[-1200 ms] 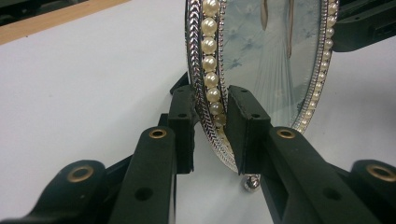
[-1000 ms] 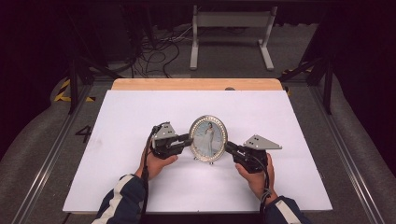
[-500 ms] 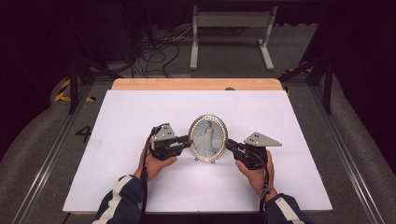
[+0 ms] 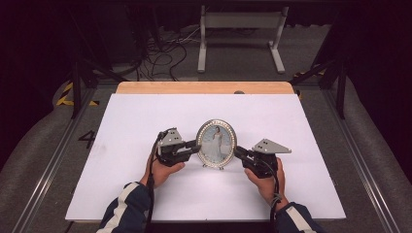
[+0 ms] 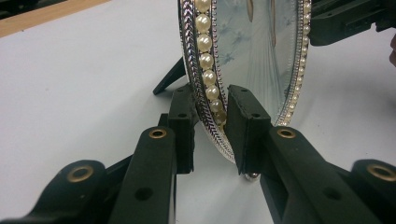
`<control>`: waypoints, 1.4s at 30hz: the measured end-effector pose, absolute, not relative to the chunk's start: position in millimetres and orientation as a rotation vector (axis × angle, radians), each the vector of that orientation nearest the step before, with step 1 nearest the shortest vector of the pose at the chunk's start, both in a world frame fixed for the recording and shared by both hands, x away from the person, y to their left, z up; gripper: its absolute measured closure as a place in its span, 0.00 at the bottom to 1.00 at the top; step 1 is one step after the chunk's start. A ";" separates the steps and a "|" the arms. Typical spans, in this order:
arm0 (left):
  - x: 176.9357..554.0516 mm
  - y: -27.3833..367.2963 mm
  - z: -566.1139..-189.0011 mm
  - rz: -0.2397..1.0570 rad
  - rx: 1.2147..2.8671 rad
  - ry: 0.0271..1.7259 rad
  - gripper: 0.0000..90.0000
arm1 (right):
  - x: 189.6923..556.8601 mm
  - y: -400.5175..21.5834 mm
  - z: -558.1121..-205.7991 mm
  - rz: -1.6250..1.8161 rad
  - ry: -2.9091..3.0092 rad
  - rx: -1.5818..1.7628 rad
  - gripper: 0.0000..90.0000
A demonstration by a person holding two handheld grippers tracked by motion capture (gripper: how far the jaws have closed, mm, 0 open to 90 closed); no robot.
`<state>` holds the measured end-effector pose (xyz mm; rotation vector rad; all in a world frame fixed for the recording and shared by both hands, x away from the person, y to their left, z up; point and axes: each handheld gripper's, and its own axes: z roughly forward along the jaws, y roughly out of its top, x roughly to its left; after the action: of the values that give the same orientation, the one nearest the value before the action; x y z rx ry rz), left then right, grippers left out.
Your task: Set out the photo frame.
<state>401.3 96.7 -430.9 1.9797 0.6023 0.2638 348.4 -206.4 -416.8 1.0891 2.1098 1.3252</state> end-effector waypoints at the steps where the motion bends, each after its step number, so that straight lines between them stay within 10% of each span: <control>1: 400.7 96.8 -430.8 0.267 1.981 0.604 0.81 | 348.8 -206.6 -417.1 1.326 2.111 1.091 0.92; 42: 394.2 100.7 -433.5 0.261 1.975 0.619 0.83 | 359.0 -205.7 -418.5 1.322 2.113 1.071 0.92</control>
<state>394.2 100.7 -433.5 1.9753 0.6193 0.2605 359.0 -205.7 -418.5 1.0707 2.1131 1.3223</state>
